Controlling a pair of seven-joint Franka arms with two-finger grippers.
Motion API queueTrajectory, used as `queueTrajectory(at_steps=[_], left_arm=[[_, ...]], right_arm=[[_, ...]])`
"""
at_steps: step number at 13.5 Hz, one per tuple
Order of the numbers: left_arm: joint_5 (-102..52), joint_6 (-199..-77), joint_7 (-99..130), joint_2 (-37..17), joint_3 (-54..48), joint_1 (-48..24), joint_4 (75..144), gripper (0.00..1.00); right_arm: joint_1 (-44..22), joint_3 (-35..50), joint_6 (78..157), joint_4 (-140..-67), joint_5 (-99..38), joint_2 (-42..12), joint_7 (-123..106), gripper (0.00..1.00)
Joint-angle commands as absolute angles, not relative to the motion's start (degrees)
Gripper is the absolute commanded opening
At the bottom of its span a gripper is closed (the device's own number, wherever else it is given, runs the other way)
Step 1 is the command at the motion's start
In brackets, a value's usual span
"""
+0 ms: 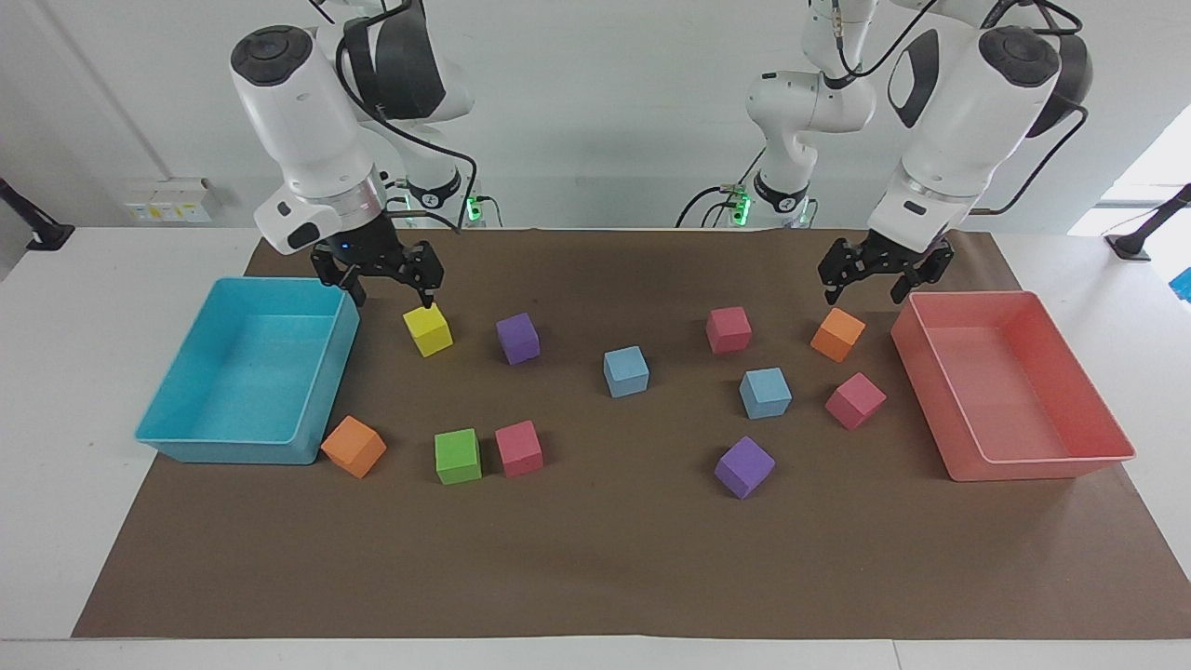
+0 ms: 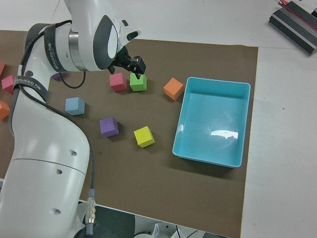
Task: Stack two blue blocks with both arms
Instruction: 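Withdraw the right gripper while the left gripper reaches the other light blue cube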
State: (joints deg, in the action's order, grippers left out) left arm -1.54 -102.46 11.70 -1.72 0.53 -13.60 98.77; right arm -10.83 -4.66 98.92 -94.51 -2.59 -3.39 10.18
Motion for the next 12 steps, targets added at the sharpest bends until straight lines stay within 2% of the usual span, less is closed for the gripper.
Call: queueTrajectory(at_steps=[1,5,7,10,11,12], left_arm=[[-1.5,-108.4,14.8,-0.4,1.3,-16.4,105.2,1.00],[-1.6,-116.1,18.0,-1.1,1.3,-18.1,111.8,1.00],[-1.6,-120.6,18.2,-1.8,1.4,-19.4,115.6,1.00],[-1.6,-126.4,20.0,-3.6,1.3,-20.3,118.7,1.00],[-1.6,-127.3,20.1,-4.6,1.3,-20.5,118.9,1.00],[-1.6,-128.4,20.2,-5.9,1.4,-20.6,118.9,1.00]], right_arm=[[-7.7,-4.0,98.4,-96.6,-3.9,-1.8,4.2,1.00],[-7.0,-4.0,99.9,-99.9,-17.6,-2.7,-2.7,1.00],[-7.6,-4.0,101.6,-100.9,-23.4,-5.5,-9.5,1.00],[-12.6,-3.6,106.9,-101.6,-28.2,-9.2,-12.4,1.00],[-13.8,-3.5,108.3,-101.8,-30.1,-10.7,-12.5,0.94],[-15.4,-3.4,109.9,-101.9,-32.1,-12.1,-12.4,0.67]])
